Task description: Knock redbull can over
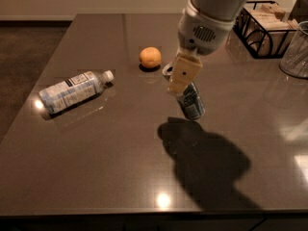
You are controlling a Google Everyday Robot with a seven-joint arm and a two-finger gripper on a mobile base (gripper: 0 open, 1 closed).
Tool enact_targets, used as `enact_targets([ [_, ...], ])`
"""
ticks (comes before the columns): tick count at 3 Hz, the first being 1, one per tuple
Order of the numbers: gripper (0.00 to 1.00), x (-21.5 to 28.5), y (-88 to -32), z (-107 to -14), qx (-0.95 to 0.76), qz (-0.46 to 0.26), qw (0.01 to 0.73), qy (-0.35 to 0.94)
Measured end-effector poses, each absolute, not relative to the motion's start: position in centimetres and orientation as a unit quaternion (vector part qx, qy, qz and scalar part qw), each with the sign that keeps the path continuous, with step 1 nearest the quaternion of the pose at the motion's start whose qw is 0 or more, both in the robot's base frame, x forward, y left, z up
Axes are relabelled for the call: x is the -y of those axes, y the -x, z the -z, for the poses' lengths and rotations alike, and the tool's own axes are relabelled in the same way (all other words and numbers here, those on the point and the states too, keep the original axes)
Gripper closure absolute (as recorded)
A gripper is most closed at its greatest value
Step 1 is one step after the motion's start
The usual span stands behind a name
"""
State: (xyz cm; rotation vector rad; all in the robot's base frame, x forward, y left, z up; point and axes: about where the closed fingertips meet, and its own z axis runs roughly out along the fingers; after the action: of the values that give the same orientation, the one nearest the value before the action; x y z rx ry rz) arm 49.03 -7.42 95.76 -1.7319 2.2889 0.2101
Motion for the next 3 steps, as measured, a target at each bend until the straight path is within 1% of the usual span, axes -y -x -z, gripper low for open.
enact_targets([
  [1, 1.0, 8.1, -52.8, -94.9, -0.785, -0.003, 0.082, 0.614],
  [2, 0.84, 8.6, -55.4, -93.2, -0.775, 0.046, 0.045, 0.629],
  [3, 0.61, 8.9, -56.1, -91.4, -0.762, 0.071, 0.013, 0.644],
])
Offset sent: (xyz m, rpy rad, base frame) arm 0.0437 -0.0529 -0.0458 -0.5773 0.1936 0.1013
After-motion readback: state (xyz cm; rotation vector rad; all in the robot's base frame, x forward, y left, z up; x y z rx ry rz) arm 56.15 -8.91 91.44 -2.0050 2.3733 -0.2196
